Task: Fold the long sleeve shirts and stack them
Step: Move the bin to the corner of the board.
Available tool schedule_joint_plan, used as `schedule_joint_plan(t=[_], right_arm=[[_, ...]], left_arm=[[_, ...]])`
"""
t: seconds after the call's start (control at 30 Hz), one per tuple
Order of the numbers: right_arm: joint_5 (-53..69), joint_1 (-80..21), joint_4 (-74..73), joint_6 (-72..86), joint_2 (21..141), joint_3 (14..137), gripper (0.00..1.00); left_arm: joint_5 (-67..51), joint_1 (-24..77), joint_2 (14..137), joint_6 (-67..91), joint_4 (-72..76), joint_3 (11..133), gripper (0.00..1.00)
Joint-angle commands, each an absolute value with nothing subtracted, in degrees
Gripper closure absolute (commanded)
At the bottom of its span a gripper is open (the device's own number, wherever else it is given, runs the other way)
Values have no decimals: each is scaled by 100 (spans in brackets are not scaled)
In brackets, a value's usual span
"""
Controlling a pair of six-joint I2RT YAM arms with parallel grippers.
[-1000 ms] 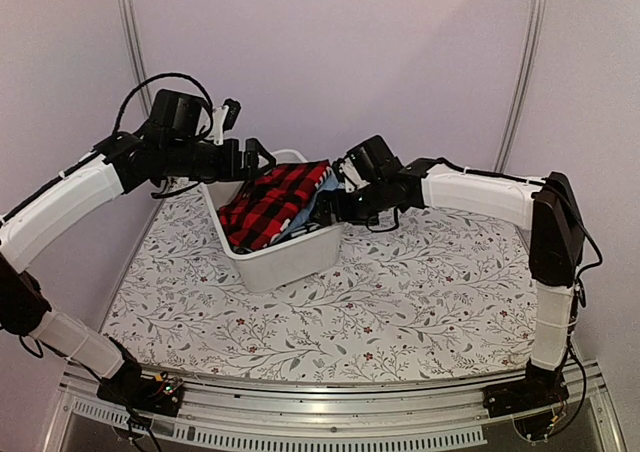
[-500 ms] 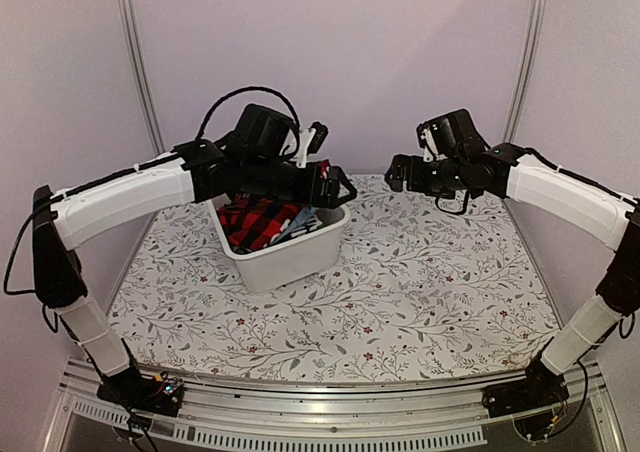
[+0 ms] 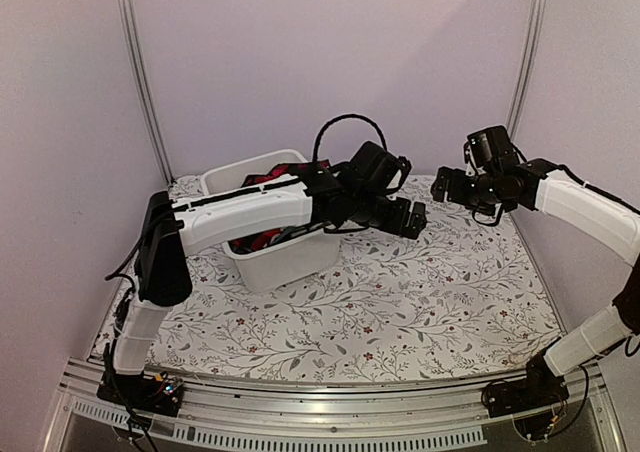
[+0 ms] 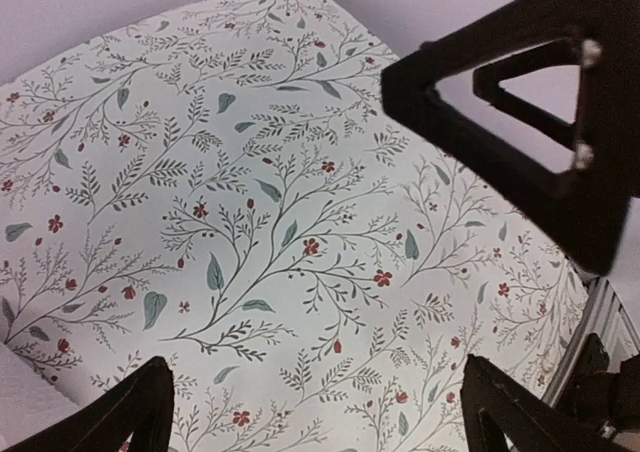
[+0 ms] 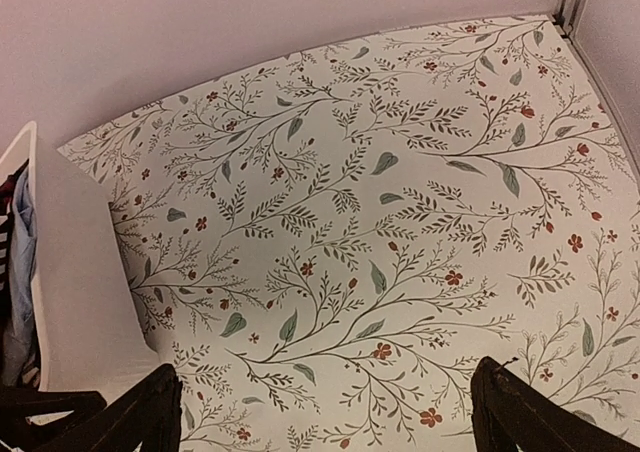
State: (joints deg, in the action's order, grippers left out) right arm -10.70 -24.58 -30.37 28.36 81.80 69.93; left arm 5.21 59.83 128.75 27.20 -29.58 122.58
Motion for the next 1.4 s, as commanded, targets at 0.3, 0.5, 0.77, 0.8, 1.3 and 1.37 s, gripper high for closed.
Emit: schedule_joint_plan(t=[0.3, 0.5, 0.77, 0.8, 1.3, 1.37], right_arm=[[-863, -2444, -2742, 2966, 7935, 6505, 1], [-637, -2451, -2619, 2970, 8047, 6440, 1], [-347, -2469, -2428, 2988, 8172, 6288, 1], [-312, -2470, -2414, 2995, 8174, 6271, 1], [-264, -2717, -2329, 3037, 8423, 6269, 1], [-268, -2753, -2329, 3041, 8458, 6292, 1]], left_arm=[[1249, 5170, 12751, 2885, -3083, 11443, 0], [1336, 4712, 12125, 3011, -2822, 10370, 0], [1486, 3957, 11237, 3118, -2491, 8810, 0], [1502, 3853, 11121, 3120, -2461, 8647, 0], [1765, 2532, 9648, 3011, -2374, 6882, 0], [1790, 2312, 9445, 3045, -2389, 6677, 0]])
